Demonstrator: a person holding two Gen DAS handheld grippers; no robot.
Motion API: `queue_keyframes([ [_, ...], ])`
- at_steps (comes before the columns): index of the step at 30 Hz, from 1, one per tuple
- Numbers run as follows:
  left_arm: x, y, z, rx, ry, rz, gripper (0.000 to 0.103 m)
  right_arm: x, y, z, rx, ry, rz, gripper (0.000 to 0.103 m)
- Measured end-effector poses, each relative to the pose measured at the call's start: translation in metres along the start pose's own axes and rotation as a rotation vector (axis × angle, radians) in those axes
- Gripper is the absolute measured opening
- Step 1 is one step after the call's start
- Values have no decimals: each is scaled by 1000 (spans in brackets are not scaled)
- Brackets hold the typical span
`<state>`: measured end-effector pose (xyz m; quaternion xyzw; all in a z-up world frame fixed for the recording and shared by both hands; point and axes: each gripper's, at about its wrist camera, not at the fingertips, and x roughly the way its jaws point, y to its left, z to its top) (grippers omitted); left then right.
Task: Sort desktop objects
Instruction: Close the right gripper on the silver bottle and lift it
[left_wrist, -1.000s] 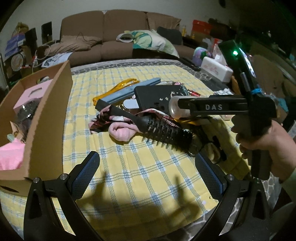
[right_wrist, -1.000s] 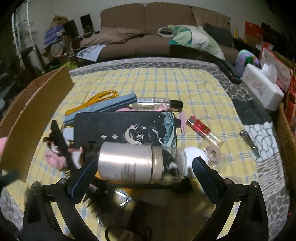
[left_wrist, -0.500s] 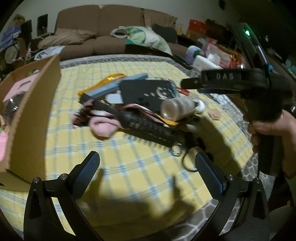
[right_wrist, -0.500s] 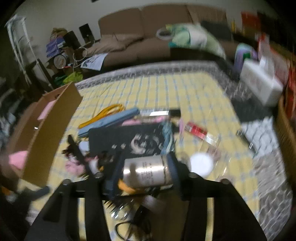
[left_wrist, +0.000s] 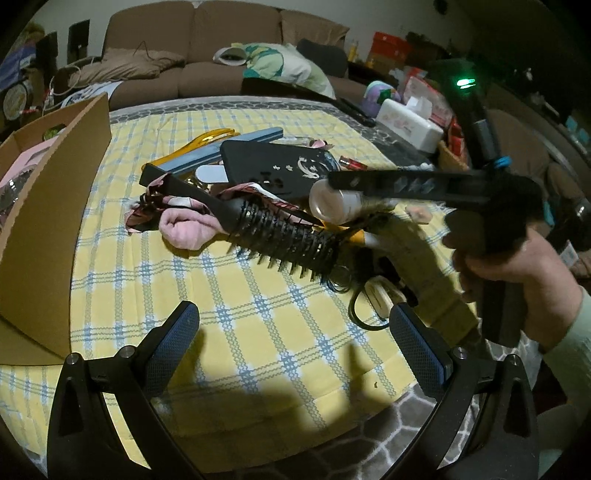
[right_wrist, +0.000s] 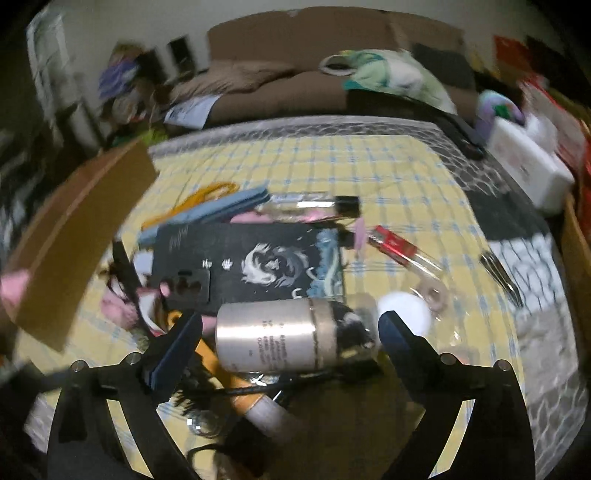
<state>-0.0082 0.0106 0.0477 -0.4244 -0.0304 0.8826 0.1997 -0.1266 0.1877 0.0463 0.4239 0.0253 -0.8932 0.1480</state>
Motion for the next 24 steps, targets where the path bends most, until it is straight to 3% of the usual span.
queue_keyframes([
  [4,7,-3,-2,5,12,-15,103,17,8,-1,-95,27,-77,103],
  [8,10,-6,-2,11,16,-23,103,33,-7,-4,-51,85,-25,103],
  [15,4,-7,0,7,11,-17,103,7,-9,0,-45,10,1,99],
  [17,2,-8,3,9,6,-19,103,-11,-16,5,2,-20,-1,99],
  [24,-9,-13,26,30,-26,-21,103,-99,-81,-4,387,-155,37,99],
])
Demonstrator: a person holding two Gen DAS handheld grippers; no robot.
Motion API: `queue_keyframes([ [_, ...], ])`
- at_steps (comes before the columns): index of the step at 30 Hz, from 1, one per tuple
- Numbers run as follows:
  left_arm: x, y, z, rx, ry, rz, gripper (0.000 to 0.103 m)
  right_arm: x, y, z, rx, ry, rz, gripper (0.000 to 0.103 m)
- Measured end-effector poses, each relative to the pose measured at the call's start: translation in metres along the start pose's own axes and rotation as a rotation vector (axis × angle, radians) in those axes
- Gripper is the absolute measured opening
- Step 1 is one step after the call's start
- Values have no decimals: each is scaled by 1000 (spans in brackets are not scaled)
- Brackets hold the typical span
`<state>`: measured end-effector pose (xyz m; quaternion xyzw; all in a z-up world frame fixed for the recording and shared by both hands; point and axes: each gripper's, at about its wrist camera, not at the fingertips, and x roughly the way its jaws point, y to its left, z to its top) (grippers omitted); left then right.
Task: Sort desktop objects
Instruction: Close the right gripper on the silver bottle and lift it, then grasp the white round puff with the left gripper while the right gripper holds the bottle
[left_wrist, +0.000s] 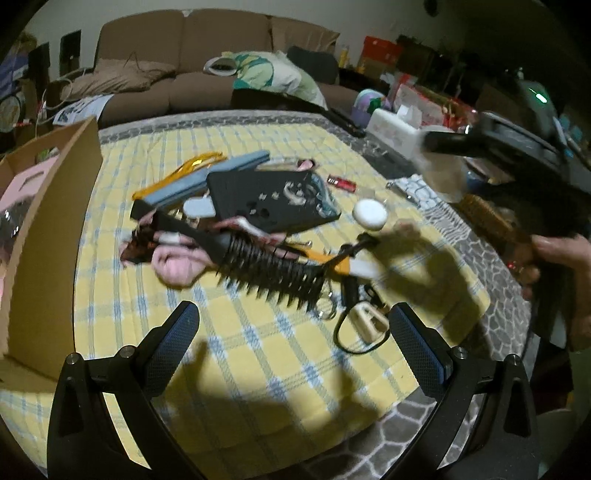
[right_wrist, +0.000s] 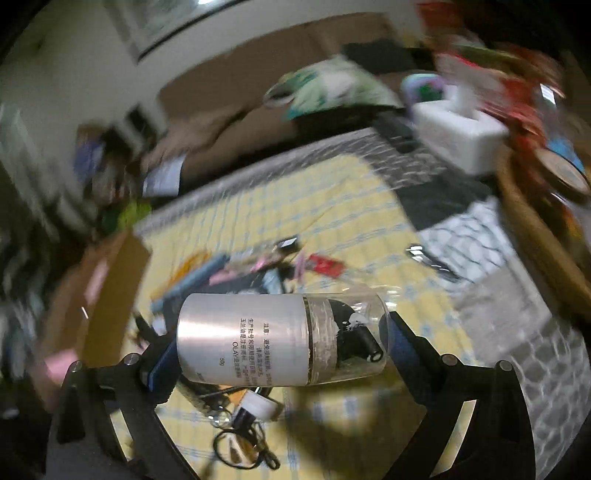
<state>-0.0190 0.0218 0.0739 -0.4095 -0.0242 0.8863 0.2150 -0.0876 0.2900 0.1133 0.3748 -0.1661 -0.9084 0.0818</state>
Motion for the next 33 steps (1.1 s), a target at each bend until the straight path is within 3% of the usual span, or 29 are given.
queue_keyframes([
  [4,5,-16,9,30,2,-35,103,-30,-23,-1,76,-60,-1,100],
  [7,14,-35,18,76,5,-32,103,-33,-34,-6,104,-45,12,100],
  [15,93,-104,68,255,53,7,103,-37,-63,-8,93,-29,-41,100],
  [19,144,-125,79,330,97,52,88,-44,-76,-5,97,-33,-54,100],
  [22,175,-124,80,371,138,71,82,-44,-85,-3,110,-26,-43,100],
  [26,190,-124,80,412,151,74,71,-37,-91,0,120,-3,-22,100],
  [28,194,-124,83,415,175,60,60,-34,-90,2,119,3,-11,99],
  [31,202,-123,87,390,220,-2,47,-33,-87,3,115,5,3,99],
  [33,203,-123,87,385,228,-6,47,-32,-85,3,109,7,10,99],
])
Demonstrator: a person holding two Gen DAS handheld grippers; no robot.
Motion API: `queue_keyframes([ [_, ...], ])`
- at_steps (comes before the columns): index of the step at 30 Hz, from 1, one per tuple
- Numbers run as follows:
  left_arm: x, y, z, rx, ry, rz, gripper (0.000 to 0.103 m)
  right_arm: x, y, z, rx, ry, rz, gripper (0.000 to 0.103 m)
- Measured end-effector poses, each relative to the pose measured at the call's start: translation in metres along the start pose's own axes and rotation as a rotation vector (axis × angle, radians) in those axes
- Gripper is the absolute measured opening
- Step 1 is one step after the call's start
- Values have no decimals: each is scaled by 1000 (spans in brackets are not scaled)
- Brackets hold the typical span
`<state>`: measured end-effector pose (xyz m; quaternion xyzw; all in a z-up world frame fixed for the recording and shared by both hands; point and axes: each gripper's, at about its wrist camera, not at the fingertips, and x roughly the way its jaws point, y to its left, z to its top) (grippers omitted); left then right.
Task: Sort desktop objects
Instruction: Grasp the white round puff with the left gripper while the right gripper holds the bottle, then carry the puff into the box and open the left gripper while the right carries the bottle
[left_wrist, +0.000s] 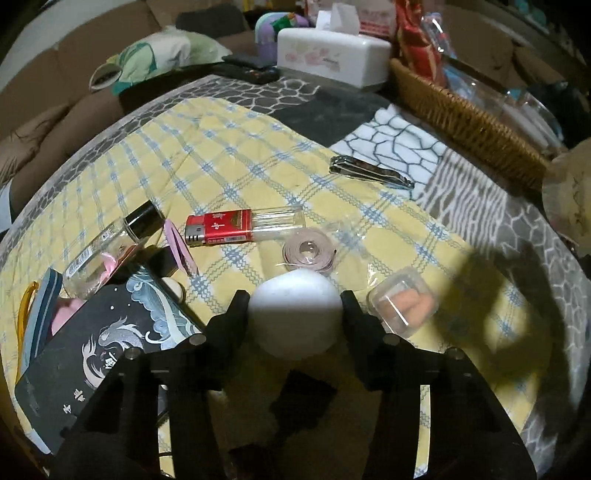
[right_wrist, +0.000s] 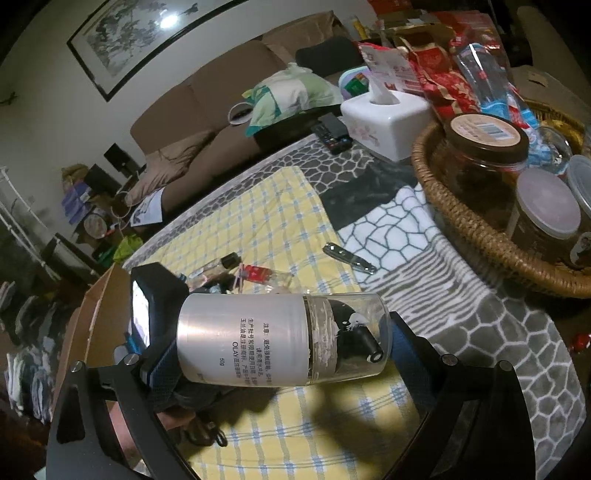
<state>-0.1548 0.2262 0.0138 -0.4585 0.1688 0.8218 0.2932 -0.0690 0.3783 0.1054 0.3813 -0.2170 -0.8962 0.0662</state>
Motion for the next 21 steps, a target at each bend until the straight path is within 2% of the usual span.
queue_keyframes([
  [4,-18,1,-4,-11,-29,5,46,1,4,-1,-9,6,2,99],
  [7,-54,9,-11,-50,-89,-18,47,-1,13,-2,-37,-2,18,100],
  [11,-122,35,-31,-131,-172,-39,47,-1,37,-6,-96,-2,55,100],
  [14,-173,63,-54,-180,-210,-28,47,-2,66,-13,-156,-6,84,100],
  [17,-217,100,-81,-210,-217,21,47,-3,105,-23,-209,-5,112,100],
  [21,-261,162,-123,-269,-201,106,47,8,186,-38,-374,39,181,100],
])
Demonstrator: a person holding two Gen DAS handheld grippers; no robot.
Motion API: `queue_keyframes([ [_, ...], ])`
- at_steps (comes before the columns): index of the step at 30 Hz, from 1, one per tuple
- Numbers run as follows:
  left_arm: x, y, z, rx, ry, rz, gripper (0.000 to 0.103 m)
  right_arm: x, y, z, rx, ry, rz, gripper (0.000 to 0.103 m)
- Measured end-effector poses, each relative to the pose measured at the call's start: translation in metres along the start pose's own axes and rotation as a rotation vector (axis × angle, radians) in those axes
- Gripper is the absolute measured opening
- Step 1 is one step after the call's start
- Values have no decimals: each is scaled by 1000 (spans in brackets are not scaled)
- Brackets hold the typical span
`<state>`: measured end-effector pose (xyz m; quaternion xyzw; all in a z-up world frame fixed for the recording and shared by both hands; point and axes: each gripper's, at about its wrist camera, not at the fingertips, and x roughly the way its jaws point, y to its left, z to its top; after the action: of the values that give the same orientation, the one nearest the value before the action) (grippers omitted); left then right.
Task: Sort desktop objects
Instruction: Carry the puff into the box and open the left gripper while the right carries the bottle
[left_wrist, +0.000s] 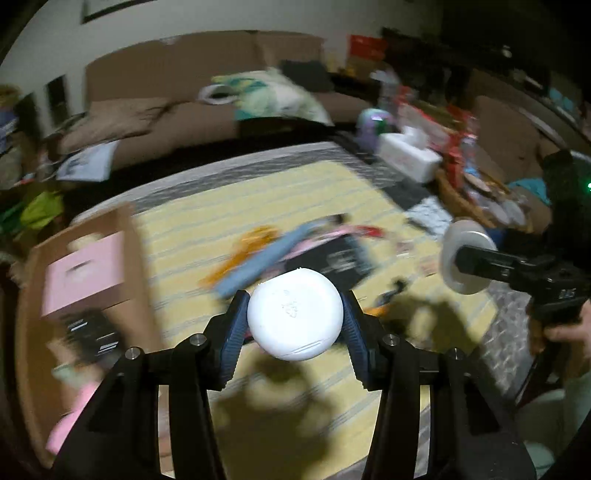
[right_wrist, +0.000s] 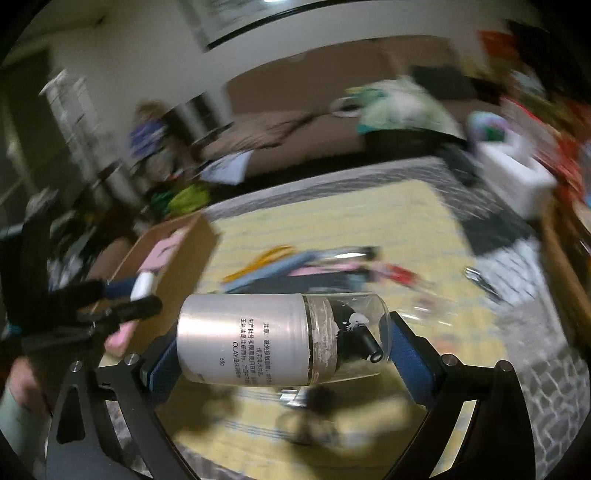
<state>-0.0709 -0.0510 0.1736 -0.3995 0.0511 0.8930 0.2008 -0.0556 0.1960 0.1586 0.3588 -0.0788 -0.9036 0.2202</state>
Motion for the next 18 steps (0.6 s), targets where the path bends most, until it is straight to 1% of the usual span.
queue_keyframes([
  [2,-20,46,-10,-51,-6,49,47,14,37,10,-92,30,23,100],
  [3,-27,64,-14,-76,-9,69,47,25,65,17,-170,47,26,100],
  [4,-34,85,-20,-106,-14,86,47,32,85,22,-227,57,29,99],
  [6,-46,128,-32,-174,-23,115,47,53,131,33,-373,84,45,99],
  [8,-49,155,-44,-222,-21,123,47,75,167,40,-508,118,46,99],
  [9,-49,165,-49,-240,-19,128,47,92,187,43,-588,143,38,99],
  [13,-42,196,-68,-298,-12,125,47,146,236,44,-786,234,42,99],
  [15,-39,209,-76,-327,-17,108,47,172,253,39,-861,279,24,99],
  [18,-40,224,-86,-344,-26,96,47,206,268,28,-950,343,-8,99],
])
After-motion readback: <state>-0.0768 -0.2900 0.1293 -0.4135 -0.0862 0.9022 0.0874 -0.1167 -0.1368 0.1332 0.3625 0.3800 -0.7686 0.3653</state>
